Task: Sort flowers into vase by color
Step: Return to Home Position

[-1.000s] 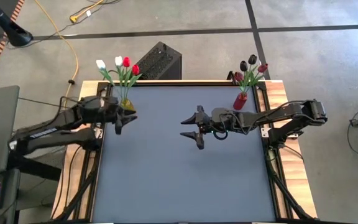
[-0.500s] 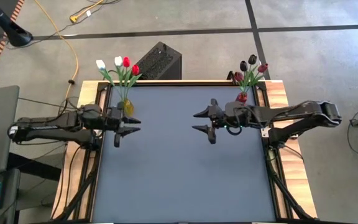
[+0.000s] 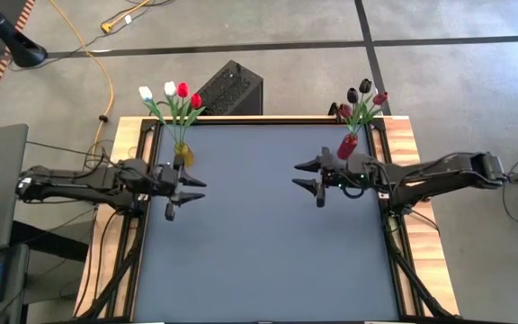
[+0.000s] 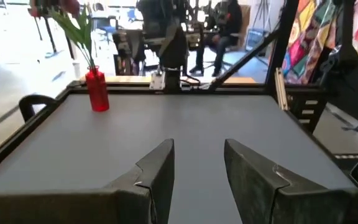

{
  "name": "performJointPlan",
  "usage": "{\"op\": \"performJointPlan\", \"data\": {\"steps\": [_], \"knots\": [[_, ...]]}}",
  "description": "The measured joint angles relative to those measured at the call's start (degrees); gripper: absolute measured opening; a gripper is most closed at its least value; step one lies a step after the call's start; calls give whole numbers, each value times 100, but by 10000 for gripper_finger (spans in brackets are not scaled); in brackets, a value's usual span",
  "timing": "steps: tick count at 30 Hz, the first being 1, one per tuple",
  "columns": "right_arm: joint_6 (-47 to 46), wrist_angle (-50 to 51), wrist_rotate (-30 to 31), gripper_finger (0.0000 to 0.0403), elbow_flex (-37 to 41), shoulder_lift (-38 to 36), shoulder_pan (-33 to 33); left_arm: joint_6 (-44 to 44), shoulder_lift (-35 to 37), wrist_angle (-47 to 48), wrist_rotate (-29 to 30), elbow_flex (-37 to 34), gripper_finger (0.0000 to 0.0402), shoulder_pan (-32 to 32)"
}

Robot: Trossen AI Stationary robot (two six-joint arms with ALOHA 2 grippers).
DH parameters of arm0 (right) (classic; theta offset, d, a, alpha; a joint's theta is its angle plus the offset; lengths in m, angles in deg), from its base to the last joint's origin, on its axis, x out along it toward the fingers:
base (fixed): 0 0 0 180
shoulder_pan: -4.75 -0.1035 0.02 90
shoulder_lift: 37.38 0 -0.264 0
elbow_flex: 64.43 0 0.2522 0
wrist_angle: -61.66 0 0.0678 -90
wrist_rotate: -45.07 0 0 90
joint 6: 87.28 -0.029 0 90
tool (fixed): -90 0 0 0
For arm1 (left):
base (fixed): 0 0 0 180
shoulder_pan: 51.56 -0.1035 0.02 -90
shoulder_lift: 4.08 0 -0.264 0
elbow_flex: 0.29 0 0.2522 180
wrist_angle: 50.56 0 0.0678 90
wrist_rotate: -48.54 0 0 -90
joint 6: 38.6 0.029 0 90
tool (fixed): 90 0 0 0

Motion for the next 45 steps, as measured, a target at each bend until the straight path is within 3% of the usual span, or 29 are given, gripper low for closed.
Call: {"op": "performJointPlan", "data": {"steps": [3, 10, 18, 25, 35, 45], "knots": [[32, -174, -118, 194, 352, -41, 108, -35, 121, -171, 2, -312, 128, -2], [-96, 346, -120, 22, 929, -833, 377, -199, 996, -88, 16, -735, 128, -2], [-449, 328, -65, 29, 1722, -1793, 403, -309, 2170, -198, 568, -1302, 128, -5], [-455, 307, 186, 17, 2160, -2404, 414, -319, 2766, -125, 570, -1586, 128, -7], [-306, 358, 188, 20, 2622, -3053, 408, -430, 2920, -24, 577, -1604, 128, -7], [-255, 1056, -15, 21, 2672, -3576, 408, -507, 2918, -23, 579, -1604, 128, -7]]}}
